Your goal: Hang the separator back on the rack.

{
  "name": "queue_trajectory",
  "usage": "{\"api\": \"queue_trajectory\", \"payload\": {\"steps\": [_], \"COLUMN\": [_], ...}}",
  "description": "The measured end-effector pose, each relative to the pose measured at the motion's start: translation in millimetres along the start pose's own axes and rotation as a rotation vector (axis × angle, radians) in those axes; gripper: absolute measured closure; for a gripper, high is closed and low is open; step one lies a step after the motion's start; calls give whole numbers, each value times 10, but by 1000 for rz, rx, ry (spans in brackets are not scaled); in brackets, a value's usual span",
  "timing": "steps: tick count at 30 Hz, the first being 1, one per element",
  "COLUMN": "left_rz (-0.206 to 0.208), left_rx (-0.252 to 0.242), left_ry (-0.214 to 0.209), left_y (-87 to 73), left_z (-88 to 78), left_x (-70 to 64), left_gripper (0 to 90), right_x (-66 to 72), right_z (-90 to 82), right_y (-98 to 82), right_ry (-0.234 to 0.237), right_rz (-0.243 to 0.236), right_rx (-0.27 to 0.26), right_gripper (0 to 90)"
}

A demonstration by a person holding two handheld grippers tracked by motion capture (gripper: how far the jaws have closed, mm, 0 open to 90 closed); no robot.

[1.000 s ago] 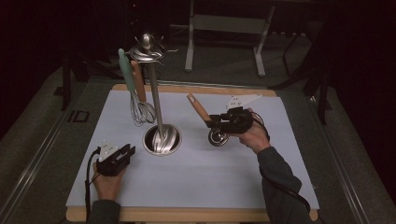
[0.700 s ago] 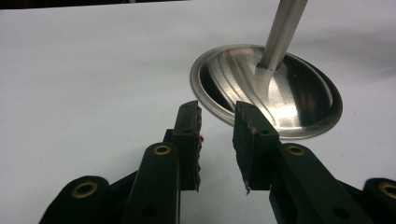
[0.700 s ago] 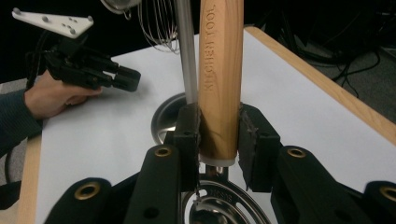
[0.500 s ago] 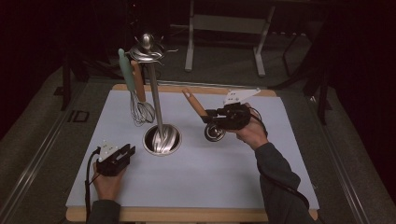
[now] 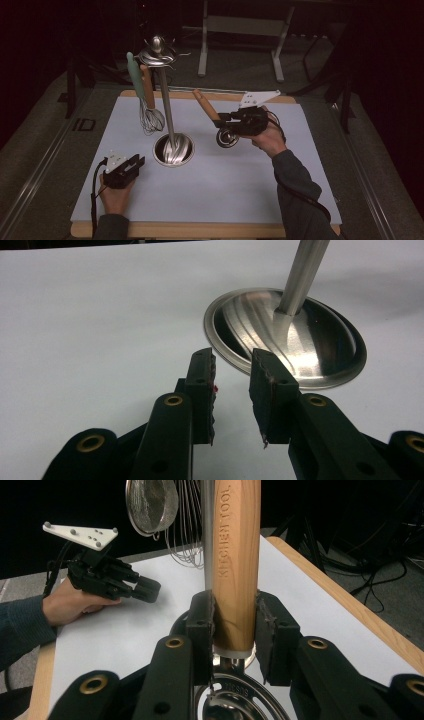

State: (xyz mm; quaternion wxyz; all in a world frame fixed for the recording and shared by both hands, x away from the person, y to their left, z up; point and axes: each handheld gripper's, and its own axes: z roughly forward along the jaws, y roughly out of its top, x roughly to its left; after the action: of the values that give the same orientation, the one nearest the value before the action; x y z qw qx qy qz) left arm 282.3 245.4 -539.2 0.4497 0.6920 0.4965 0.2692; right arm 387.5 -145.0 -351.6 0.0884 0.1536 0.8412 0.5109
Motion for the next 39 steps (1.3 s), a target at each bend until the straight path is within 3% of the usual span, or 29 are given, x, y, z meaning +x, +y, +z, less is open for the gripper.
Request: {"api": "queue_trajectory", "payload": {"steps": [39], "left_rz": [0], "left_rx": [-2], "left_ry": [-1], "left_y": [-1], "left_z": [-4], "left_x": [2], "left_gripper": [719], "right_x": [104], "right_z": [-25], "right_y": [309], "right_ry": [44], "right_rz": [-57], "right_rx": [-73], "right_gripper": [707]}}
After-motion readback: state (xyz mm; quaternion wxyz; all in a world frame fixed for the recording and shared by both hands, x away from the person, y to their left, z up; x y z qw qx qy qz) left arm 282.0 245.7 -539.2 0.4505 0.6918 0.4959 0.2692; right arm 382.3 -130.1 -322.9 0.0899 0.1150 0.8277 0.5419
